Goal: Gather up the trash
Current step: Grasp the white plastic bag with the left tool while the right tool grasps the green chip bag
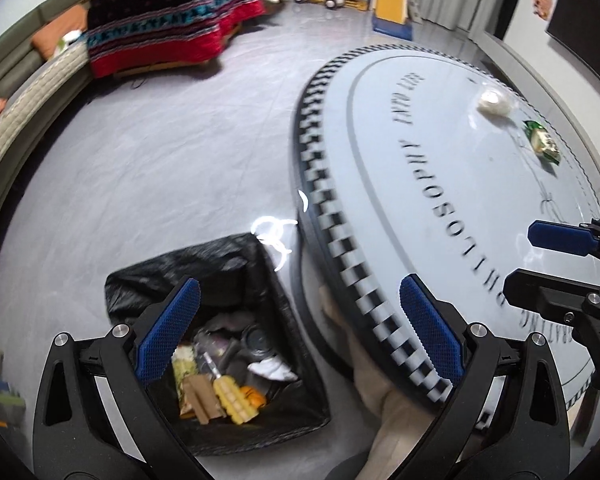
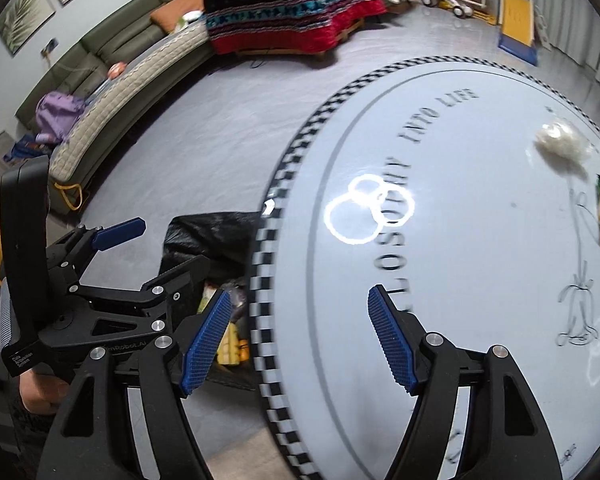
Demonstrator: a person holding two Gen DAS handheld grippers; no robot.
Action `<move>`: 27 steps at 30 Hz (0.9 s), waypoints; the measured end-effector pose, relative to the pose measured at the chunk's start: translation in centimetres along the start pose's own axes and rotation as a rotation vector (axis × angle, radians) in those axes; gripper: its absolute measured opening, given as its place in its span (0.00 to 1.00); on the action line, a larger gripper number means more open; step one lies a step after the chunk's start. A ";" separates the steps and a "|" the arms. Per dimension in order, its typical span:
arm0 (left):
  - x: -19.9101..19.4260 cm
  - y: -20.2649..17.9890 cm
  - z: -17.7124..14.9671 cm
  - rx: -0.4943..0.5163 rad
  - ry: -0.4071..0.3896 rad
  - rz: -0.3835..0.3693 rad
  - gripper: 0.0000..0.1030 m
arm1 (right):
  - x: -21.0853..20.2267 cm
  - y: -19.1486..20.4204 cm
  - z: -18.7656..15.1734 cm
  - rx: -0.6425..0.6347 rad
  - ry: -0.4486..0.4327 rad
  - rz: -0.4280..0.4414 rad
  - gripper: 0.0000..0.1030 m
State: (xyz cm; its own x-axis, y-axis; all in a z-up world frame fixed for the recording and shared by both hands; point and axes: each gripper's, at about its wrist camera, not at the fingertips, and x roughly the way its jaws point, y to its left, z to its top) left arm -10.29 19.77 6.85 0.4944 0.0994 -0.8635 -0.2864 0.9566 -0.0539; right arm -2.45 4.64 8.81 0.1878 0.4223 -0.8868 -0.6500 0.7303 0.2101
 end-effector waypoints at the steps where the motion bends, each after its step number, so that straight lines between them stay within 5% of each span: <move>1: 0.3 -1.0 0.6 0.016 0.001 -0.010 0.94 | -0.3 -1.3 0.1 0.013 -0.004 -0.008 0.70; 27: 11.3 -24.9 16.1 0.362 0.043 -0.171 0.94 | -4.5 -30.0 5.3 0.377 -0.077 -0.274 0.70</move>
State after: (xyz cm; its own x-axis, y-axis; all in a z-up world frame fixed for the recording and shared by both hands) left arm 15.65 1.52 6.50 0.4729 -0.0742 -0.8780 0.1086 0.9938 -0.0255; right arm 20.09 -16.32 8.63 0.3785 0.2149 -0.9003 -0.2592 0.9584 0.1198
